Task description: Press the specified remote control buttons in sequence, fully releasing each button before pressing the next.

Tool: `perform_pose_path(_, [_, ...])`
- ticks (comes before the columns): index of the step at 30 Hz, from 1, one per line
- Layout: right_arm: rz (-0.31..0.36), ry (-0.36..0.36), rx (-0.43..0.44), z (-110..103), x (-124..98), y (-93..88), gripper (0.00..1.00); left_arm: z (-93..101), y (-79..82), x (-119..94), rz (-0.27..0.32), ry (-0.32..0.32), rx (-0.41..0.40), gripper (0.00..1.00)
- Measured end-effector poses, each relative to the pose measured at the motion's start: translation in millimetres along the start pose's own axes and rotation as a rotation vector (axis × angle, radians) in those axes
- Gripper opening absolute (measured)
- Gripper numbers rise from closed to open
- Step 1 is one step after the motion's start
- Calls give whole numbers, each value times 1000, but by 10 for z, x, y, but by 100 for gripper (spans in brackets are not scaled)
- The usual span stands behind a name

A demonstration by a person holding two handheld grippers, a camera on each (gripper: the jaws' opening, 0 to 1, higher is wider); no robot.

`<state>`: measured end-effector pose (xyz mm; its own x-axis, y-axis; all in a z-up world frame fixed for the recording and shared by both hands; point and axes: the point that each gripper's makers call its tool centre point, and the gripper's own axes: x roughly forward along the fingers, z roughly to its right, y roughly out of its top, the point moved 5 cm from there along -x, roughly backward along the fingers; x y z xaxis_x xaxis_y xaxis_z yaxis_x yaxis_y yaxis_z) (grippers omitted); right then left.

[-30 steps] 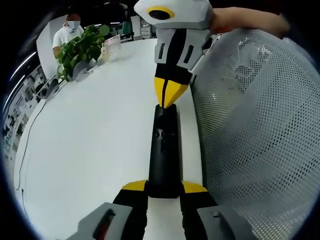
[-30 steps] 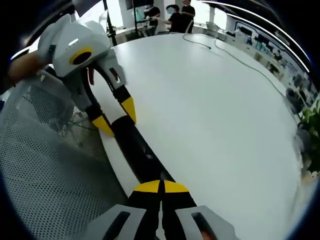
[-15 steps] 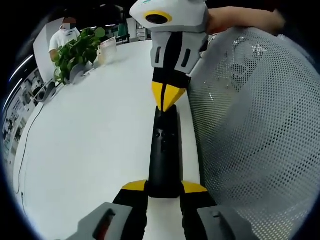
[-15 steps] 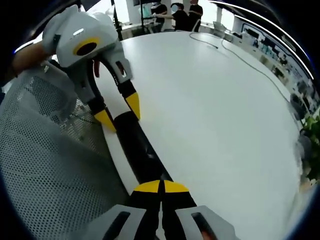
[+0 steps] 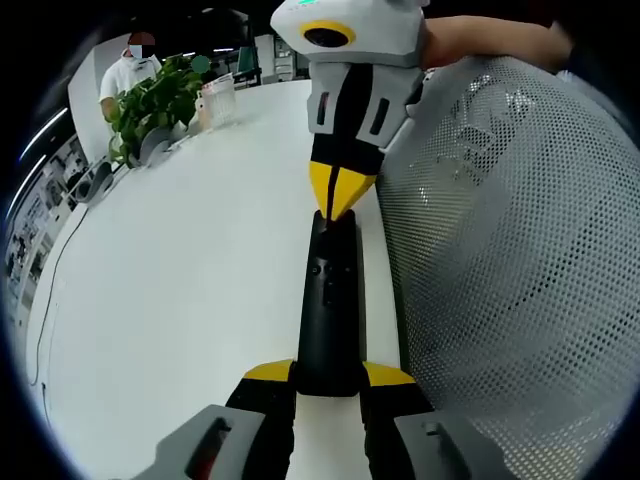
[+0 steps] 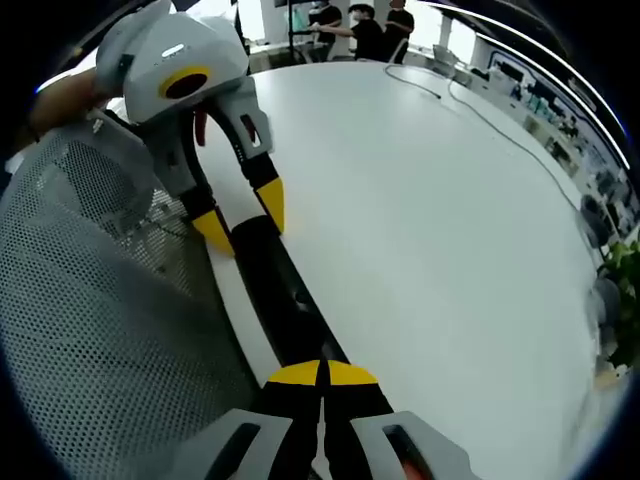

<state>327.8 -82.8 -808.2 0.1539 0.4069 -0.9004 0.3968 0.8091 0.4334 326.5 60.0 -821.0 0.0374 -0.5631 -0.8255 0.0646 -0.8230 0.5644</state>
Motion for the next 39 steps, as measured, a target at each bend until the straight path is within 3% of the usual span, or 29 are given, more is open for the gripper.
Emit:
perform_pose_path(6, [18, -10, 12, -4, 1, -9, 0, -4, -1, 1, -2, 0, 0, 25])
perform_pose_path(11, [1, -32, -98, -18, 10, 1, 0, -5, 1, 1, -6, 0, 2, 25])
perform_pose_path(16, [-5, -40, -130, -21, 13, 4, 0, -3, 3, 1, -9, 2, -1, 25])
perform_pose_path(20, [5, -28, -90, -3, 5, 2, 0, -2, 4, 2, -8, 3, -2, 25])
perform_pose_path(22, [11, -3, 13, 5, 4, 4, 0, -1, 3, 2, -8, 3, -4, 25])
perform_pose_path(25, [17, 18, 70, 28, -13, 2, 0, 0, 2, 3, -6, 3, -6, 25])
perform_pose_path(39, [5, 14, -9, -36, -6, -12, 0, 4, 2, 5, -8, 2, -3, 25])
